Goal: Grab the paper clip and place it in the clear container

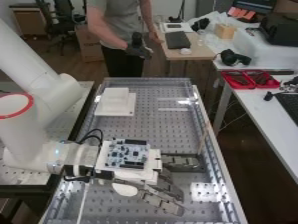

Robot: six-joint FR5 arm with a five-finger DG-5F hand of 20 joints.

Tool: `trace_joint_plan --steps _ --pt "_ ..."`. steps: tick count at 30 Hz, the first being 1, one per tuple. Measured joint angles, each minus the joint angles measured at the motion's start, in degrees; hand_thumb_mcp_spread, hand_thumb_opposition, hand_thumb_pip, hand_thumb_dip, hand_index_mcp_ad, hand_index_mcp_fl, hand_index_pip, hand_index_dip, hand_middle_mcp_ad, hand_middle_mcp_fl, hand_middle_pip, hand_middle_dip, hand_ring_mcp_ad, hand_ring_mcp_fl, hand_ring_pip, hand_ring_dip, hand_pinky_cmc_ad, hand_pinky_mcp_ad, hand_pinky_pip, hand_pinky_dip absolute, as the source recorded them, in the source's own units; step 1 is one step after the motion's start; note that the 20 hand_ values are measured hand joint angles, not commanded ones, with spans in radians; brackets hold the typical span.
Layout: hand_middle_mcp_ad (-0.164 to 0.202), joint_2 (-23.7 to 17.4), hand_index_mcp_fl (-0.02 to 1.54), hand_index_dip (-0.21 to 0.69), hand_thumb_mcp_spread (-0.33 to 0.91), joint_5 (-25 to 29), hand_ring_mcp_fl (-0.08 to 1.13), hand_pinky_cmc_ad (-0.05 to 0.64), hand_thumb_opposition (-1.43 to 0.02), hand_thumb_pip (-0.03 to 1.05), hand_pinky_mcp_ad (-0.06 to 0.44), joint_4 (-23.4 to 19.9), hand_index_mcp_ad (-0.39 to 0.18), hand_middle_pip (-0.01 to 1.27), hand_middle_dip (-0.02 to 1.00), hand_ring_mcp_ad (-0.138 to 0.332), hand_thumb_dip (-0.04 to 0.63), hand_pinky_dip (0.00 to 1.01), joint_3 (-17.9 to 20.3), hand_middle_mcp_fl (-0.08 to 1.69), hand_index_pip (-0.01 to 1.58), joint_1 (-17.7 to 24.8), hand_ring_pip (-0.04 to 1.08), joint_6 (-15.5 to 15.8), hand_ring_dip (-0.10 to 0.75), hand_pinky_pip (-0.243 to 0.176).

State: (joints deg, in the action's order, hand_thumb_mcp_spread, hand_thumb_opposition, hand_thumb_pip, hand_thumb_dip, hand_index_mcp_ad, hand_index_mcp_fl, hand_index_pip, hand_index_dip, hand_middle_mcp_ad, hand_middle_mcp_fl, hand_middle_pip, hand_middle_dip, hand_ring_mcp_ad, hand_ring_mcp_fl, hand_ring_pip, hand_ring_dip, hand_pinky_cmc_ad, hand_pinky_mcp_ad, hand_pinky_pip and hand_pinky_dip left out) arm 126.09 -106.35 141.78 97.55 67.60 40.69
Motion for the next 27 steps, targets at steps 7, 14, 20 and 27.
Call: trace_joint_plan --steps 7,14,20,27 --pt "-0.066 -0.05 0.11 -0.176 0.6 0.17 0.44 0.396 -0.97 0.72 0.248 -0.07 -0.154 0.77 0.78 0.037 0.347 0.16 0.04 0.59 0.19 -0.04 0.1 0.11 0.541 0.051" --pt "-0.066 -0.01 0.11 -0.176 0.65 0.09 0.44 0.396 -1.0 0.72 0.248 0.19 -0.154 0.86 0.8 0.037 0.347 0.16 -0.07 0.66 0.19 -0.11 0.1 0.0 0.541 0.051" --pt "-0.066 0.08 0.11 -0.176 0.65 0.19 0.44 0.41 -1.02 0.72 0.251 0.26 -0.154 0.86 0.8 0.038 0.344 0.16 -0.1 0.65 0.2 -0.19 0.1 -0.13 0.541 0.051" --pt "-0.07 0.07 0.11 -0.176 0.65 0.29 0.44 0.41 -1.02 0.73 0.251 -0.05 -0.154 0.86 0.81 0.037 0.344 0.16 0.16 0.66 0.2 -0.33 0.1 -0.23 0.541 0.051"
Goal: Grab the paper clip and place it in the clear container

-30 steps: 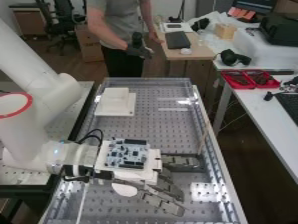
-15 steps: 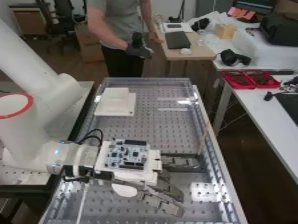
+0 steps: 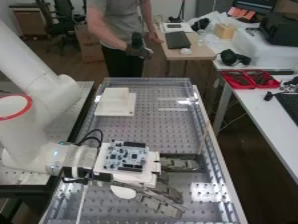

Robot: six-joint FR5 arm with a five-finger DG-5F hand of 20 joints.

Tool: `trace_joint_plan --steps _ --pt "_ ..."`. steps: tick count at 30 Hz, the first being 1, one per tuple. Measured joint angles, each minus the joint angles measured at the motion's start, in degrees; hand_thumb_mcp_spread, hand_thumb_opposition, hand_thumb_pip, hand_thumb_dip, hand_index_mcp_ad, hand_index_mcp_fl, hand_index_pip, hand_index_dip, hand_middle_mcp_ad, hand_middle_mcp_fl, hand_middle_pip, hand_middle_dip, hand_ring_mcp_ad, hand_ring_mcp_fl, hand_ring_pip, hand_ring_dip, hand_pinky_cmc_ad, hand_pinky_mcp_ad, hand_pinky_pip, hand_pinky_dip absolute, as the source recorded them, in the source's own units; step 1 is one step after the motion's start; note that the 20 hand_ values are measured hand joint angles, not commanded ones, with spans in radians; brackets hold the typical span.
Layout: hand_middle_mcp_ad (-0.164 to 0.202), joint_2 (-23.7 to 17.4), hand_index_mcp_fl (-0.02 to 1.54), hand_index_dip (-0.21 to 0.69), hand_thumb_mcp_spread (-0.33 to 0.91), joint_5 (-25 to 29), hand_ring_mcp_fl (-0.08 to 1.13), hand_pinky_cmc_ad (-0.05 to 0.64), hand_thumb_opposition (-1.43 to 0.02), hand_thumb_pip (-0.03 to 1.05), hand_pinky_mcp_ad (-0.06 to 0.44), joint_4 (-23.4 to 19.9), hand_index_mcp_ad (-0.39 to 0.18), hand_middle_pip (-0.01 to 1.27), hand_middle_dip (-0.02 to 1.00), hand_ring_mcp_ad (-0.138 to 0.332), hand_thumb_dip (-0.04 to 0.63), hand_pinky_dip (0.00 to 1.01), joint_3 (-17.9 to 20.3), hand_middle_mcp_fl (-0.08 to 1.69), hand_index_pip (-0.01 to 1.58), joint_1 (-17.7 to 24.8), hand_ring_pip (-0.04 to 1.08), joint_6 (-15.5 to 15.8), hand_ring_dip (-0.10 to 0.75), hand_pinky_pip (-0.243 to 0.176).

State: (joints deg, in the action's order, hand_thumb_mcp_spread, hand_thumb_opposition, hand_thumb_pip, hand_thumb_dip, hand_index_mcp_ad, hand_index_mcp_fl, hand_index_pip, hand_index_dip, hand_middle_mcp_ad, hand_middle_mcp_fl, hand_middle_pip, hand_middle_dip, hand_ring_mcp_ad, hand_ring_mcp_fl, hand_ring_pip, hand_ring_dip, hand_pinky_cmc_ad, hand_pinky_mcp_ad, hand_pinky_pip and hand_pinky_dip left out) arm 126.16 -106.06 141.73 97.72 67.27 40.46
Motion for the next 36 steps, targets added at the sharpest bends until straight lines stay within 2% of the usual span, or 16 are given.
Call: trace_joint_plan --steps 7,11,13,14,16,19,20,22,25,28,36 --pt "-0.07 -0.16 0.11 -0.176 0.67 0.13 0.44 0.41 -1.05 0.72 0.251 -2.55 -0.154 0.9 0.81 0.04 0.344 0.16 0.73 0.73 0.2 0.0 0.1 -1.01 0.541 0.051" --pt "-0.07 -0.34 0.14 -0.176 0.7 0.3 0.53 0.412 -1.06 0.72 0.248 -5.52 -0.154 0.9 0.8 0.04 0.344 0.16 1.63 0.75 0.2 0.06 0.1 -2.3 0.541 0.052" --pt "-0.066 -0.45 0.17 -0.176 0.69 0.37 0.56 0.414 -1.07 0.72 0.246 -6.72 -0.154 0.9 0.79 0.037 0.344 0.16 1.97 0.76 0.21 0.08 0.1 -2.91 0.541 0.068" --pt "-0.065 -0.56 0.17 -0.176 0.69 0.37 0.58 0.417 -1.08 0.72 0.258 -7.21 -0.154 0.9 0.78 0.038 0.344 0.15 2.1 0.77 0.23 0.09 0.11 -3.18 0.545 0.065" --pt "-0.059 -0.81 0.17 -0.176 0.7 0.37 0.6 0.429 -1.1 0.72 0.265 -7.28 -0.154 0.9 0.76 0.037 0.344 0.16 2.19 0.8 0.23 0.11 0.11 -3.25 0.545 0.084" --pt "-0.058 -1.74 0.18 -0.176 0.69 0.37 0.61 0.443 -1.11 0.72 0.276 -7.45 -0.154 0.87 0.75 0.035 0.34 0.16 2.25 0.81 0.25 0.17 0.12 -3.59 0.541 0.084" --pt "-0.061 -2.5 0.19 -0.176 0.69 0.37 0.61 0.445 -1.11 0.72 0.274 -7.59 -0.154 0.87 0.75 0.037 0.34 0.15 2.3 0.82 0.26 0.24 0.12 -3.9 0.541 0.08" --pt "-0.051 -3.76 0.19 -0.176 0.69 0.36 0.61 0.445 -1.11 0.72 0.278 -7.84 -0.152 0.87 0.75 0.037 0.34 0.16 2.47 0.83 0.26 0.41 0.12 -4.37 0.541 0.099" --pt "-0.019 -6.25 0.19 -0.176 0.69 0.23 0.62 0.445 -1.12 0.72 0.278 -8.23 -0.152 0.87 0.75 0.037 0.34 0.16 3.0 0.83 0.26 1.01 0.12 -5.17 0.541 0.099" --pt "-0.017 -8.95 0.19 -0.176 0.69 0.15 0.63 0.445 -1.13 0.72 0.278 -8.33 -0.152 0.87 0.75 0.037 0.34 0.16 3.65 0.83 0.27 2.11 0.12 -5.97 0.541 0.099" --pt "-0.01 -16.13 0.19 -0.176 0.69 0.72 0.63 0.445 -1.14 0.72 0.283 -9.56 -0.152 0.85 0.75 0.035 0.34 0.15 6.45 0.85 0.23 8.93 0.12 -8.94 0.541 0.099"
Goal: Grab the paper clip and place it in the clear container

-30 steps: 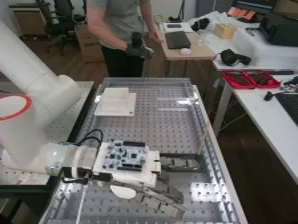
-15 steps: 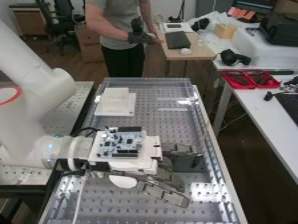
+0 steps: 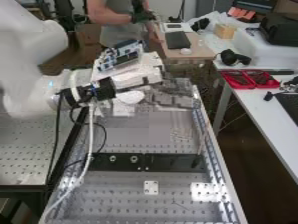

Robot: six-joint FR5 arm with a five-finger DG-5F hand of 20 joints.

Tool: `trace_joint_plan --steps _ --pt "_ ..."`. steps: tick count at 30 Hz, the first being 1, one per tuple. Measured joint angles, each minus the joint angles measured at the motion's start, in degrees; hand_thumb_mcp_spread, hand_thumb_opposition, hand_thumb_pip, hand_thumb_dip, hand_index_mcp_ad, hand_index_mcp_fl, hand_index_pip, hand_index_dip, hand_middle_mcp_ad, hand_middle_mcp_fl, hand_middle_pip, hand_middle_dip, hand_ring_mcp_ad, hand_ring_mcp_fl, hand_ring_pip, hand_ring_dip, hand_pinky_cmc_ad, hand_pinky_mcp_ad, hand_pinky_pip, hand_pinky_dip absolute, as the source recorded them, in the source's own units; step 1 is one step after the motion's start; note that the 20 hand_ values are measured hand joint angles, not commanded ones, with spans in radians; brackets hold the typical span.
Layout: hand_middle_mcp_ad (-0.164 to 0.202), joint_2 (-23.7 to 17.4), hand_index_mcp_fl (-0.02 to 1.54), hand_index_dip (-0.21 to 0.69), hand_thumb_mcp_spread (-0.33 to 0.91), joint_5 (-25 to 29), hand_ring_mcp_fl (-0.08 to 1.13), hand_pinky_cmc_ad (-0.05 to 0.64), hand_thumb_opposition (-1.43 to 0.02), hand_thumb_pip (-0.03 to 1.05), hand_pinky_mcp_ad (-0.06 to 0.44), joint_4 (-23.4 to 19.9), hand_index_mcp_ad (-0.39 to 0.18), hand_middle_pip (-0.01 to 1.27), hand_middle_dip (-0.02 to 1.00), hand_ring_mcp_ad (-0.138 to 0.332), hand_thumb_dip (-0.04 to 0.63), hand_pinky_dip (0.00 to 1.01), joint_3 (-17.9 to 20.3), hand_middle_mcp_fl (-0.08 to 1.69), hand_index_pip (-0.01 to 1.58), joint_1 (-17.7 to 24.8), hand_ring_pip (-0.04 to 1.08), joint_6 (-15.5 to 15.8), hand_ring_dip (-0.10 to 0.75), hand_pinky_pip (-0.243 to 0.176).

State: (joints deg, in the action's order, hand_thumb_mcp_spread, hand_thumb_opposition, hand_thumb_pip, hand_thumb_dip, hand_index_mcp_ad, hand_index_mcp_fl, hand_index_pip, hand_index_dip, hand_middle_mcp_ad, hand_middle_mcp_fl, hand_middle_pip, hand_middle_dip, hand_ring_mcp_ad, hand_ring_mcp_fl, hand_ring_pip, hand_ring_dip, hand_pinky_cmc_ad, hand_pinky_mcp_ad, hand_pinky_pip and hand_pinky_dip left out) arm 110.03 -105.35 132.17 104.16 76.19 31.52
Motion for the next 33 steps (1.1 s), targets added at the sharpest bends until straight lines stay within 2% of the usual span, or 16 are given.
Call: trace_joint_plan --steps 6,14,21,33 --pt "-0.01 -2.53 0.19 -0.182 0.7 1.41 0.63 0.445 -1.16 0.72 0.283 -1.7 -0.152 0.82 0.75 0.037 0.34 0.15 1.47 0.87 0.18 6.46 0.11 -2.03 0.541 0.099" --pt "-0.01 -2.85 0.21 -0.182 0.7 4.07 0.65 0.445 -1.16 0.72 0.291 -2.17 -0.152 0.82 0.75 0.037 0.34 0.15 1.43 0.88 0.15 14.2 0.11 -3.05 0.541 0.096" --pt "-0.01 0.45 0.22 -0.182 0.69 6.73 0.65 0.443 -1.16 0.72 0.29 -2.15 -0.154 0.82 0.75 0.037 0.34 0.15 -0.49 0.87 0.14 19.46 0.11 -3.15 0.541 0.096" --pt "-0.01 7.44 0.22 -0.182 0.7 9.5 0.65 0.445 -1.17 0.72 0.29 0.93 -0.152 0.82 0.75 0.037 0.34 0.15 -4.57 0.88 0.14 21.99 0.11 -4.29 0.541 0.096"
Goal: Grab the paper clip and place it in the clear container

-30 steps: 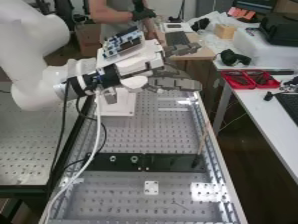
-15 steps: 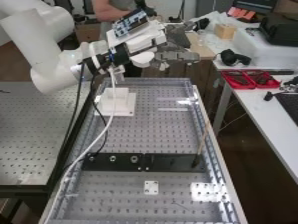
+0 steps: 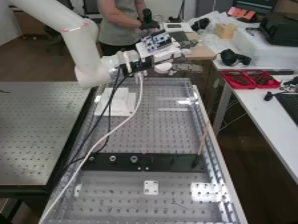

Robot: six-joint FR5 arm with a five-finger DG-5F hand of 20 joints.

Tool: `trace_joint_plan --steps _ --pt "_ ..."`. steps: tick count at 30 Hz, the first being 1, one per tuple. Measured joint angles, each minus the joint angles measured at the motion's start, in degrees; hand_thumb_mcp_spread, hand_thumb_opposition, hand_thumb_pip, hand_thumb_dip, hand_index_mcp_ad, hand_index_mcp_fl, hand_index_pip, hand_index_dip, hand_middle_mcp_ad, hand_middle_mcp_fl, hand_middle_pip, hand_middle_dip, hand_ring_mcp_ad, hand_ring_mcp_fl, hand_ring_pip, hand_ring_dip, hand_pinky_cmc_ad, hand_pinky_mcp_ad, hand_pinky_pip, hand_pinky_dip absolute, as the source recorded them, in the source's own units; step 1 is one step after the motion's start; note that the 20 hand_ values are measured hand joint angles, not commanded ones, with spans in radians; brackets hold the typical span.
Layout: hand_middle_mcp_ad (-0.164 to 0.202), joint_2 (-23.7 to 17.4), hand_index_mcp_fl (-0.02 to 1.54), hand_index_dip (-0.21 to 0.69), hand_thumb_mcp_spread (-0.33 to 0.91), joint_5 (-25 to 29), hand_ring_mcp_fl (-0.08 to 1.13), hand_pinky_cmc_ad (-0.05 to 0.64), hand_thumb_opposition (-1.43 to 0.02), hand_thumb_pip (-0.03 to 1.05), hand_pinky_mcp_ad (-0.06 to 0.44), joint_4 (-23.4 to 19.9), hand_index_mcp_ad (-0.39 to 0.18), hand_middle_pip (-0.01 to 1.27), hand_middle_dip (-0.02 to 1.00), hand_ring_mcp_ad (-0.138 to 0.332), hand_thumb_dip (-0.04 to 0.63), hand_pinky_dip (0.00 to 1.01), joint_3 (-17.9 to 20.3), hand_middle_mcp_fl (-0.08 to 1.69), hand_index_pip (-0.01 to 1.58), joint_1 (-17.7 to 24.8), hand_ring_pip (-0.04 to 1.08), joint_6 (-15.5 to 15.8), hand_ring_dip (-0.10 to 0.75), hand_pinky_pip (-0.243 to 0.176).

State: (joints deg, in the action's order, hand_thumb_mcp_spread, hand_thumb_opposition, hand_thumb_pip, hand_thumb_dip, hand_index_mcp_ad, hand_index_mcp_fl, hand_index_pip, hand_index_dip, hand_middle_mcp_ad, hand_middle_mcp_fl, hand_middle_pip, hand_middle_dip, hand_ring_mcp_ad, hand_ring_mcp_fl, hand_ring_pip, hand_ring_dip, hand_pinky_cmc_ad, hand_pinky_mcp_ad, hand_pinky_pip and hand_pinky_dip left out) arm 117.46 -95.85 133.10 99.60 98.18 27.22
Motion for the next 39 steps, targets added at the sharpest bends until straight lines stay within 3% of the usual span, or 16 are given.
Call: trace_joint_plan --steps 29,32,34,39 --pt "-0.012 7.61 0.17 -0.182 0.7 3.75 0.63 0.445 -1.17 0.72 0.29 6.91 -0.154 0.82 0.75 0.037 0.34 0.15 -3.42 0.87 0.21 2.05 0.12 -3.98 0.531 0.099" --pt "-0.012 7.77 0.14 -0.182 0.66 2.84 0.58 0.445 -1.16 0.72 0.29 8.87 -0.154 0.82 0.73 0.035 0.34 0.16 -4.09 0.86 0.26 2.0 0.13 -4.35 0.518 0.096" --pt "-0.009 7.86 0.1 -0.183 0.59 2.43 0.51 0.445 -1.07 0.8 0.291 10.13 -0.154 0.81 0.71 0.037 0.342 0.2 -4.55 0.77 0.29 1.94 0.15 -4.51 0.503 0.096" --pt "0.028 7.87 0.02 -0.183 0.47 2.11 0.35 0.431 -0.9 0.83 0.29 11.71 -0.154 0.66 0.65 0.038 0.342 0.24 -4.86 0.53 0.32 1.56 0.19 -4.55 0.456 0.08"
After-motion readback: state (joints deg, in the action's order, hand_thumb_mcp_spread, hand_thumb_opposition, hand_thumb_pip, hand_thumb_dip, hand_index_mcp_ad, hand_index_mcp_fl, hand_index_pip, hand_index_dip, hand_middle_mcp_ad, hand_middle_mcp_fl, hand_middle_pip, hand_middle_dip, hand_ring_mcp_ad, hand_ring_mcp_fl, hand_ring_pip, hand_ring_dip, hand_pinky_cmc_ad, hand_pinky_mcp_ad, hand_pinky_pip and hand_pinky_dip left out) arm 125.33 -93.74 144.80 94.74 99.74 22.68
